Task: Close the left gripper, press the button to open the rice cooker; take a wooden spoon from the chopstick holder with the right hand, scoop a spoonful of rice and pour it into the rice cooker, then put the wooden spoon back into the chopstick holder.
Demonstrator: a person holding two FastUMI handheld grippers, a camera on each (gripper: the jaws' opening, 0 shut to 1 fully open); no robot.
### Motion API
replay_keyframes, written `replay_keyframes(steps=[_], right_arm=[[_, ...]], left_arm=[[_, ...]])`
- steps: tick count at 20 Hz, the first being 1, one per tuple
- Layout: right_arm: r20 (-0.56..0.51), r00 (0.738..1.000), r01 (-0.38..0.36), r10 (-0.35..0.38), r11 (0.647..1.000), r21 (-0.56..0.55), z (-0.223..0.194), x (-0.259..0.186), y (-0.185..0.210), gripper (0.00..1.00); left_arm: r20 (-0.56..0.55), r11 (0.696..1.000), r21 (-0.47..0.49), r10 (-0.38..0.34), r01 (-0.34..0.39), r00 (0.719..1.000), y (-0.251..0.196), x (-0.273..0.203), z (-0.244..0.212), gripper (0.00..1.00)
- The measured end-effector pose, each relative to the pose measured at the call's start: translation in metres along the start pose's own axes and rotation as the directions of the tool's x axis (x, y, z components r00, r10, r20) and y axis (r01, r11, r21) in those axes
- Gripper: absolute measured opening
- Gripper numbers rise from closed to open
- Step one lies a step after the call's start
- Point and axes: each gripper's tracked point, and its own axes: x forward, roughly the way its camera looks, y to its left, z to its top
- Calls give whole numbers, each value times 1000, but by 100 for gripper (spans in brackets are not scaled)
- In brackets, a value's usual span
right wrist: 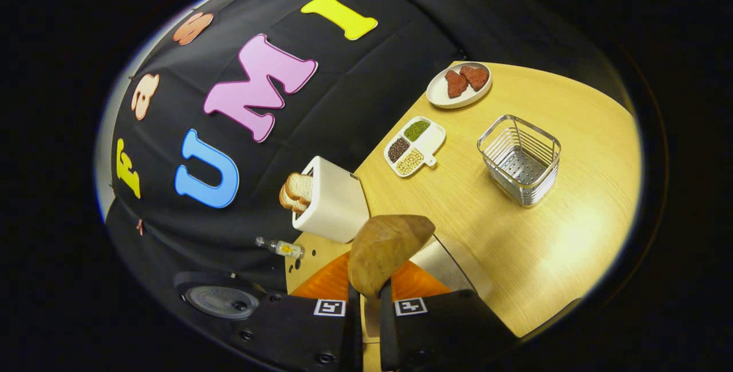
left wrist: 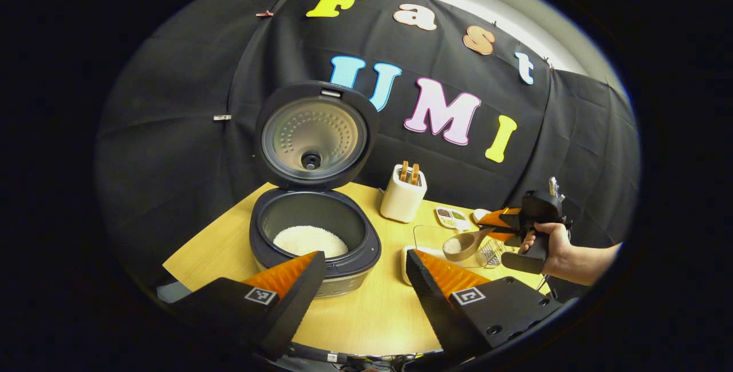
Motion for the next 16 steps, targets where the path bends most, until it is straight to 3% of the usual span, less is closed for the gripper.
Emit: replay_keyframes(steps=[4,8,13,16], right_arm=[[-8,999,-32,34,993,110,3,-8,16,16],[-50,993,-97,105,983,154,-12,-15,57,17],[-130,969,-187,210,968,169,-52,-20,124,16],[-161,950,-252,266,962,106,-78,-23,167,16]], left_arm=[[17,1000,-18,7,-7,1000,6,-5,3,95],[41,999,-26,27,-25,999,17,-12,11,95],[55,997,-41,62,-60,997,37,-19,16,95],[73,994,-77,81,-75,994,50,-23,20,95]])
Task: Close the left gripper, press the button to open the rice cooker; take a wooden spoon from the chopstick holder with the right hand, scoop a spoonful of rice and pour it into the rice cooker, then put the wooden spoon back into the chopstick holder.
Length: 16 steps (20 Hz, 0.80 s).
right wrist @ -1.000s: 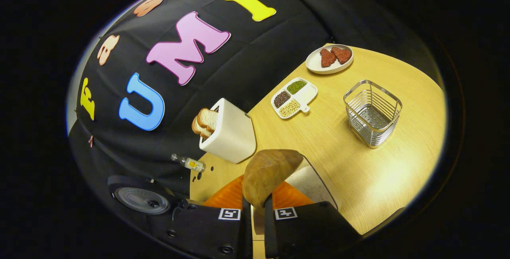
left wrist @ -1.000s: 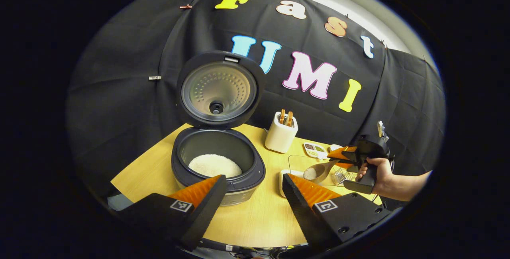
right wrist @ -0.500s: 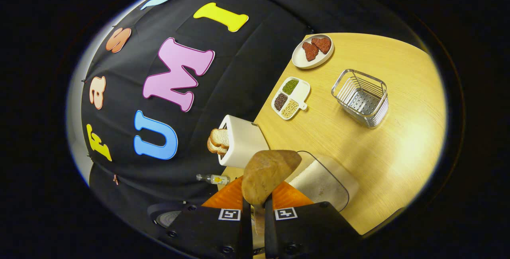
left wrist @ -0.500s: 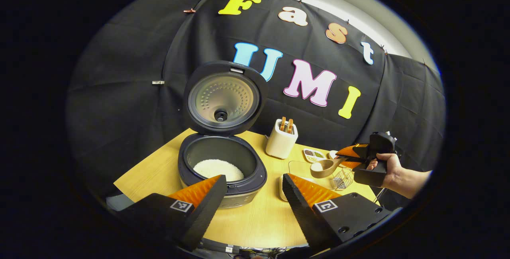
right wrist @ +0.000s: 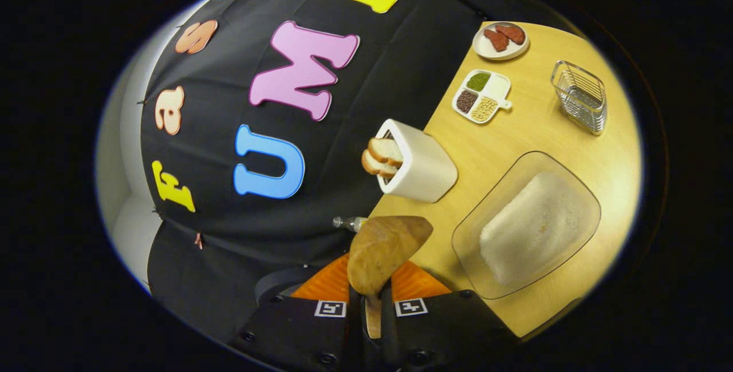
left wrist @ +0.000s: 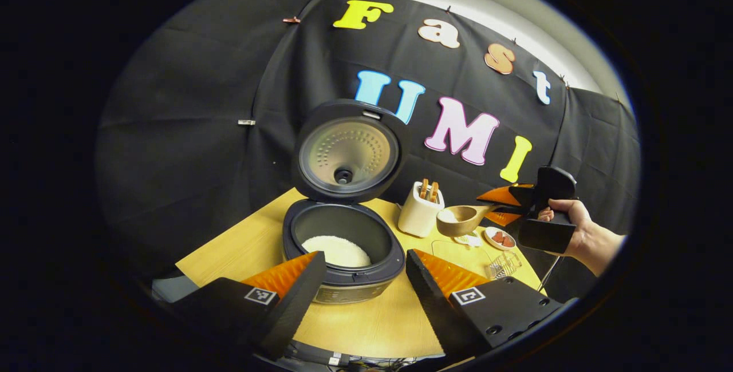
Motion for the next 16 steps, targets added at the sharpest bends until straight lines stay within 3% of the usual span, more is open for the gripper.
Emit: replay_keyframes(steps=[7,11,16], right_arm=[[-95,992,-107,87,966,-234,-73,39,68,16],[-122,983,-175,134,875,-451,-108,55,98,16],[-175,974,-220,142,772,-596,-156,78,107,16]], left_arm=[[5,995,-65,73,-72,997,43,0,1,95],[9,992,-87,97,-96,995,63,-1,4,95],[21,985,-112,135,-132,991,81,-4,10,95]])
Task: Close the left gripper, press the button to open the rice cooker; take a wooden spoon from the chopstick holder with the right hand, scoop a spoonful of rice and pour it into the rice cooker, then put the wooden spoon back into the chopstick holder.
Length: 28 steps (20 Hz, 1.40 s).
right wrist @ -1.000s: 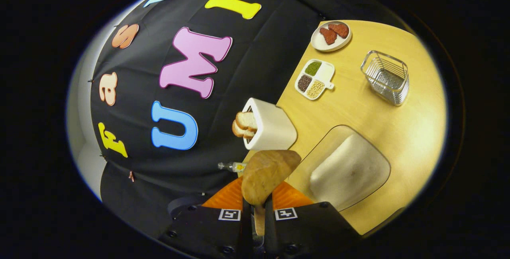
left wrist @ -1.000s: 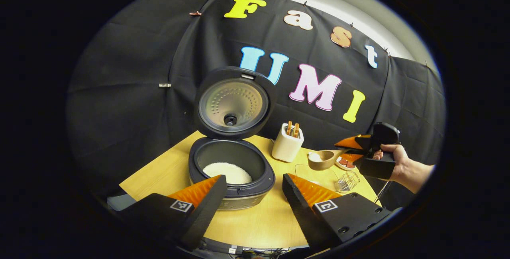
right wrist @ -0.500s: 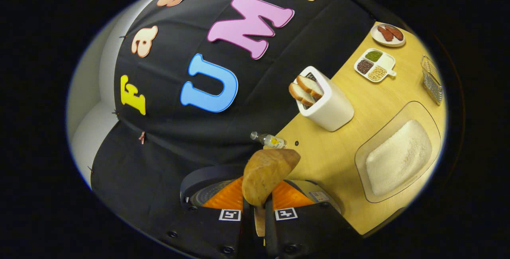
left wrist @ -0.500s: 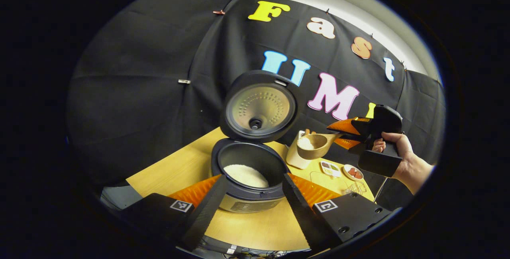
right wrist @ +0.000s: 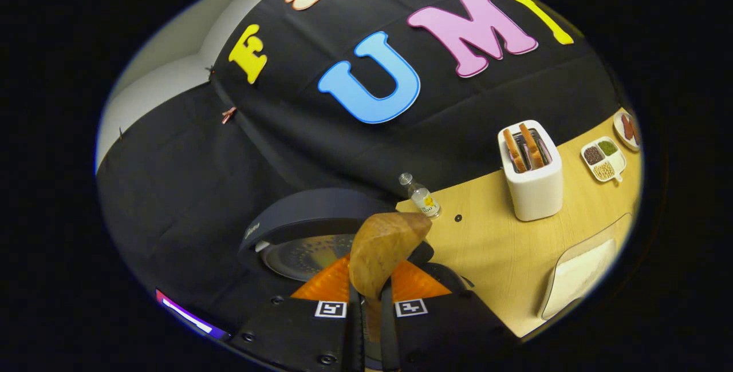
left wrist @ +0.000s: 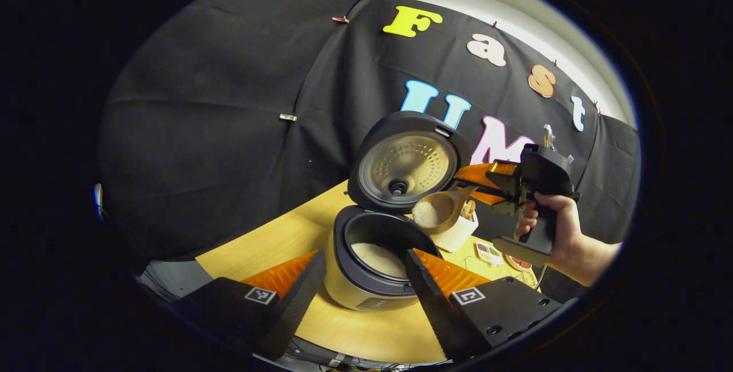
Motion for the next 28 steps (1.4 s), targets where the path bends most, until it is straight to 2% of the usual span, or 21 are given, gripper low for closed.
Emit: replay_keyframes(steps=[4,10,12,15,20,22,25,28], right_arm=[[-35,999,-42,36,982,-182,-27,7,17,16],[-87,991,-130,104,911,-391,-62,10,37,16],[-100,986,-166,134,872,-461,-70,8,42,16],[-138,972,-233,188,788,-570,-88,1,51,16],[-220,951,-309,217,653,-691,-120,-12,53,16],[-236,947,-321,218,621,-715,-130,-16,50,16],[-236,948,-318,214,636,-703,-133,-22,46,16],[-207,956,-294,209,694,-657,-123,-23,46,16]], left_arm=[[4,1000,18,19,-19,1000,10,-1,3,95],[6,999,10,32,-32,999,18,-4,4,95],[5,999,15,30,-30,1000,17,-4,4,95],[6,999,29,20,-20,1000,14,-5,4,95],[11,999,40,17,-17,1000,12,-6,4,95],[9,999,42,14,-15,1000,11,-7,2,95],[9,999,47,11,-12,1000,8,-10,2,95],[2,999,49,9,-9,1000,5,-14,-1,95]])
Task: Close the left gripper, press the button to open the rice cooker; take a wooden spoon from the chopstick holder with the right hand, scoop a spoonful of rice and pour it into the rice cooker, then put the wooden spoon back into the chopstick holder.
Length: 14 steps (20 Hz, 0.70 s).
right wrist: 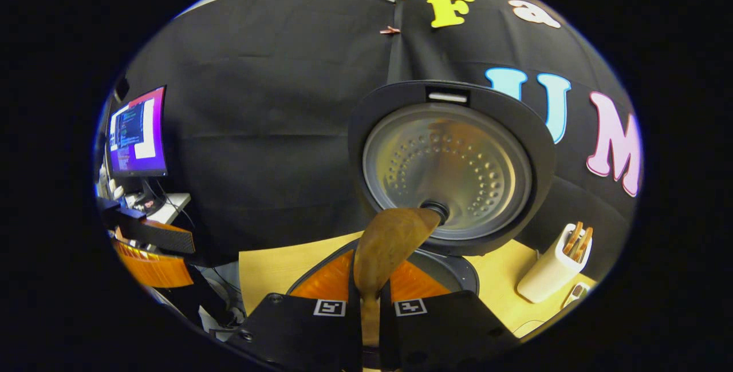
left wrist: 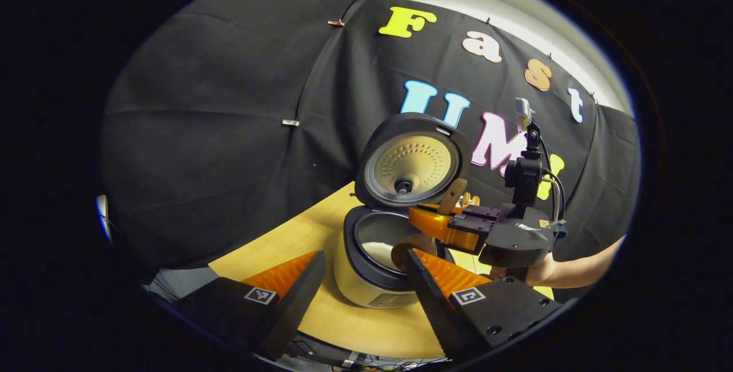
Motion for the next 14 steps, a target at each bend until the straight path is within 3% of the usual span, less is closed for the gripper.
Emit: replay_keyframes(steps=[4,5,6,9,11,14], right_arm=[[43,996,63,-72,981,181,23,-11,-25,16],[53,994,78,-92,971,224,29,-15,-33,12],[62,992,92,-112,961,262,34,-20,-42,16],[98,981,121,-167,925,360,46,-31,-67,16],[122,977,128,-174,941,313,49,-29,-71,16],[101,992,64,-69,997,53,38,-22,-38,16]], left_arm=[[3,1000,8,-7,7,1000,-8,-2,1,95],[4,1000,9,-10,10,1000,-11,-3,1,95],[6,1000,12,-14,14,1000,-15,-4,1,92],[11,999,21,-33,33,999,-29,-5,1,95],[11,999,23,-47,46,999,-39,-6,0,95],[16,998,26,-62,62,998,-48,-6,-2,95]])
